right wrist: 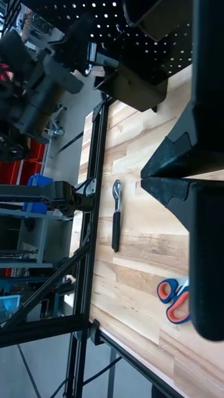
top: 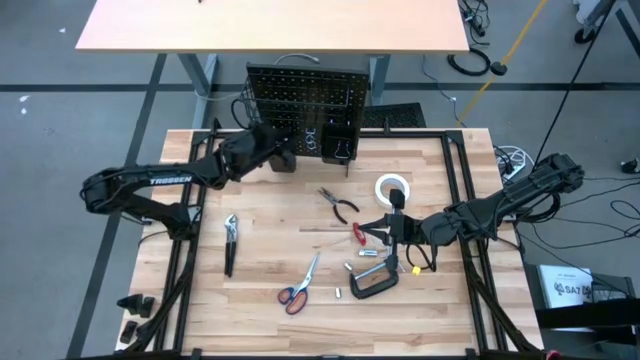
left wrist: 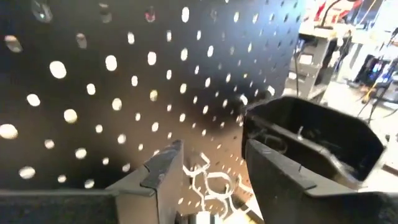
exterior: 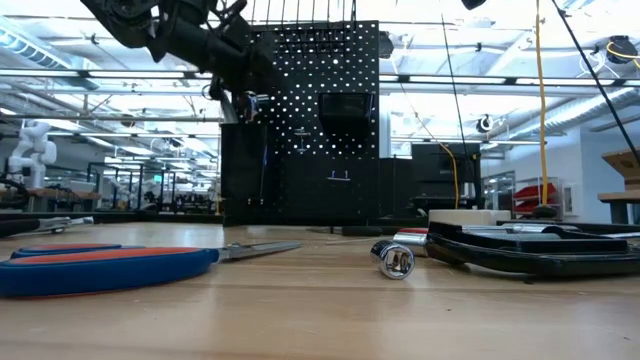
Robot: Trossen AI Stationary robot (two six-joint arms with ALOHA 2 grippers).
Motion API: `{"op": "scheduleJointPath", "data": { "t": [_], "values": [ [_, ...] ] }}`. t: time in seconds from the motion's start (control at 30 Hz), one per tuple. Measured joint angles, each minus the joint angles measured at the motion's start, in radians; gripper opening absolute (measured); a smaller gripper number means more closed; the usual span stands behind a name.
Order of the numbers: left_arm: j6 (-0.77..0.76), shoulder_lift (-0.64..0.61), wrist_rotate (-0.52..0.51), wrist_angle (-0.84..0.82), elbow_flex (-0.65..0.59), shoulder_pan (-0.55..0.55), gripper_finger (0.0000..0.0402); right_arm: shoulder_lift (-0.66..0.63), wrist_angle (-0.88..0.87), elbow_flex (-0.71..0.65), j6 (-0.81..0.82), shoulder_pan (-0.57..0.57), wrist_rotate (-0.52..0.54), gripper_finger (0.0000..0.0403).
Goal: Hang tools onto peg board
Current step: Put the black slip joint pliers into the left black bin on the peg board
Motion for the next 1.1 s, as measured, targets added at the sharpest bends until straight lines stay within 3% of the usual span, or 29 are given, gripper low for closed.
{"op": "scheduleJointPath", "data": {
  "t": [0.47, 0.8, 1.0, 1.1],
  "values": [
    [0.053, -0.115, -0.005, -0.176, 0.000, -0.110, 0.0173, 0.000, -0.002, 0.000, 0.000, 0.000, 0.000, 0.0000],
    [0.014, -0.152, -0.053, -0.546, 0.000, -0.203, 0.0173, 0.000, -0.003, 0.000, 0.009, 0.000, 0.000, 0.0000],
    [-0.197, -0.152, 0.078, -0.764, 0.000, -0.298, 0.0173, 0.000, -0.023, 0.000, 0.027, 0.000, 0.000, 0.0000],
    [-0.366, -0.152, 0.086, -0.913, 0.000, -0.358, 0.0173, 0.000, -0.027, 0.000, 0.027, 0.000, 0.000, 0.0000]
  ]
}}
